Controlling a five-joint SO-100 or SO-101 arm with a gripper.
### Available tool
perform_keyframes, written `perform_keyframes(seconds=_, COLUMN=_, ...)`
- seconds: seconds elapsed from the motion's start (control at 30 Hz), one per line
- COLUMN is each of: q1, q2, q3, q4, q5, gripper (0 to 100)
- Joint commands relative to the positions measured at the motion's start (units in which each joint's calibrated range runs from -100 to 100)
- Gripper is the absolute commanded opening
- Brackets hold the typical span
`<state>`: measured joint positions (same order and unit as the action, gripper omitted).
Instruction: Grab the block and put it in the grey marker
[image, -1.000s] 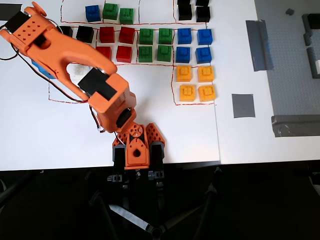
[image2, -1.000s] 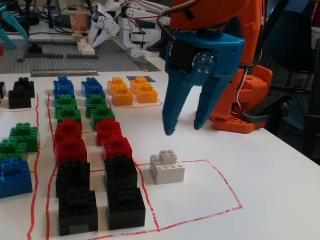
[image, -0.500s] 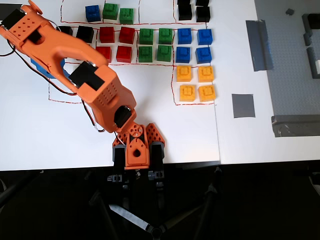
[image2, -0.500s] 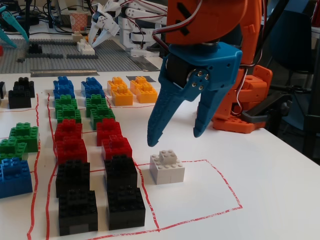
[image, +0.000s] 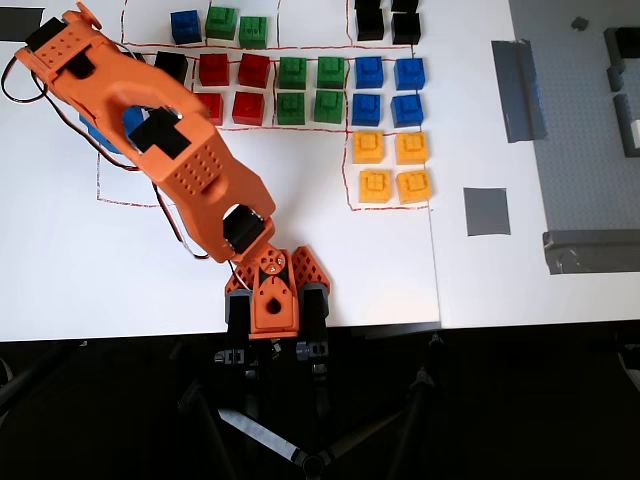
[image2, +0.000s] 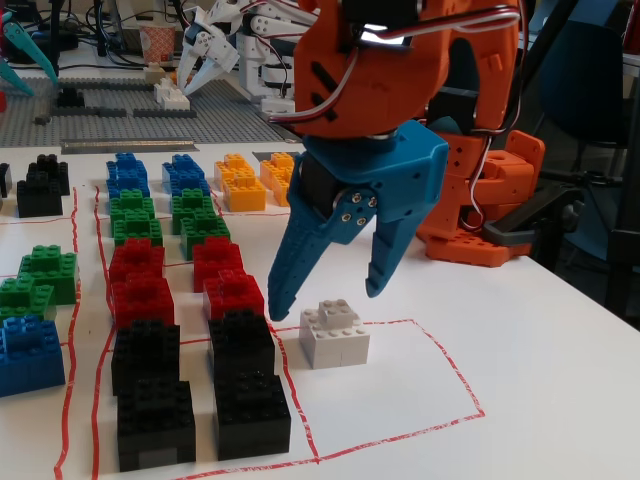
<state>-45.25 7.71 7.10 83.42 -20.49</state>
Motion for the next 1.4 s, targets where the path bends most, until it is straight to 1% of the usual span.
perform_keyframes(seconds=0.0, q1=2.73, q2=-1.75, q3=-6.51, q4=-0.64, q5=-0.78, gripper=31)
perform_keyframes(seconds=0.37, q1=3.81, q2=4.64, q3=-9.6, q4=-0.23, q5=-0.93, gripper=29)
perform_keyframes(seconds=0.6, q1=2.82, q2=5.59, q3=-9.51, q4=-0.07, q5=-1.03, gripper=29)
perform_keyframes(seconds=0.87, q1=2.57, q2=7.49, q3=-10.24, q4=-0.07, q5=-0.78, gripper=25)
perform_keyframes(seconds=0.97, q1=2.57, q2=7.58, q3=-10.33, q4=-0.07, q5=-0.63, gripper=20)
perform_keyframes(seconds=1.1, q1=2.82, q2=7.75, q3=-11.05, q4=-0.15, q5=0.05, gripper=6)
perform_keyframes(seconds=1.13, q1=2.82, q2=7.92, q3=-11.24, q4=-0.15, q5=0.39, gripper=1)
perform_keyframes(seconds=1.27, q1=2.98, q2=7.58, q3=-11.24, q4=-0.15, q5=1.32, gripper=0)
perform_keyframes(seconds=1.37, q1=3.07, q2=3.87, q3=-10.05, q4=0.34, q5=2.59, gripper=0)
